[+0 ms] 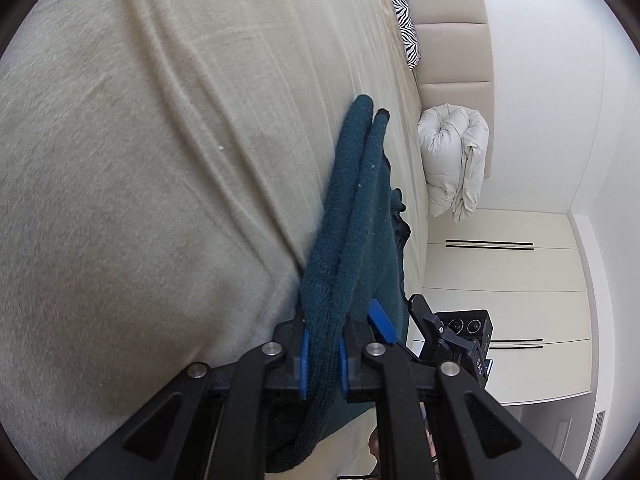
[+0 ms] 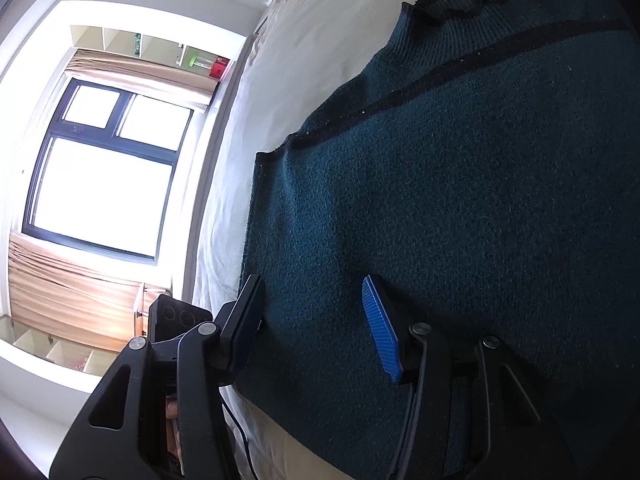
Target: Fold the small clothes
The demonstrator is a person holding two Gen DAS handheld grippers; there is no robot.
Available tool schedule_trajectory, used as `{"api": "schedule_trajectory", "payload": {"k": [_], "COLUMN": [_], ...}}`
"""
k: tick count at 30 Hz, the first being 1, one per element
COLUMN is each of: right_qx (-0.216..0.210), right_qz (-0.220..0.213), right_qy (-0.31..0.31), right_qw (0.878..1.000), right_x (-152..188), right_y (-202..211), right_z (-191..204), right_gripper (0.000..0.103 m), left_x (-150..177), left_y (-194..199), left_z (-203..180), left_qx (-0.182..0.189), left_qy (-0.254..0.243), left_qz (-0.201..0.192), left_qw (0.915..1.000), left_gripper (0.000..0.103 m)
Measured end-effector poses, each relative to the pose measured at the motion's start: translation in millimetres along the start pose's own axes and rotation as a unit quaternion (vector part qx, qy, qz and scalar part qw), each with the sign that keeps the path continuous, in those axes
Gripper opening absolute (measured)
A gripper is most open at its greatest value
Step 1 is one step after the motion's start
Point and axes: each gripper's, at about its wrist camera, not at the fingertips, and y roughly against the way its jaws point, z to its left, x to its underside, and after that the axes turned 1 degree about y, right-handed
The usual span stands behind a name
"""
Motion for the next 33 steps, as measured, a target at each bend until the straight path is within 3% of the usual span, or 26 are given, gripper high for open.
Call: {"api": "schedule_trajectory", "payload": {"k": [7,13,16,19,25,29,33], "right_qx": [-0.026,-0.088,-0.119,-0.129,-0.136,-0.141,-0.123], "right_qz": [0.000,-0.044,-0.075,-0.106,-0.123,-0.125,-0.113], "right_qy": [-0.019,-0.059,-0.082,-0.103,-0.149,-0.162,-0.154], "right_qw": [0.999,0.993,0.987,0.981,0.972,0.969,0.974], "right_x": [-4.4,-12.8,-21.1,-27.3,-34.1,-35.8,-40.4], "right_y": [1.3,59.1,101.3,140.5,187.6,197.4,191.1], "right_z": [-4.5,-28.2,-51.4,-78.8,-140.3,-160.8,-160.0], "right_gripper": [0.049,0.053,0.056,0.068,0.070,0.069,0.069], "left_x": [9.1,32.4,55.8,83.8,136.2,155.9,165.5], "left_y": [6.9,-9.7,-46.1,-97.0,-206.2,-230.1,-192.7], "left_z": [-25.7,-112.5,-157.2,-187.3,-193.5,-182.5,-188.4], "left_qx": [-0.004,-0.020,-0.029,-0.039,-0.063,-0.045,-0.017], "left_qy": [-0.016,-0.111,-0.162,-0.202,-0.241,-0.236,-0.275], "left_qz": [-0.013,-0.014,0.007,0.035,0.104,0.145,0.133], "left_qw": [0.9998,0.9935,0.9864,0.9780,0.9630,0.9598,0.9520], "left_gripper": [0.012,0.012,0.012,0.012,0.013,0.027,0.052]}}
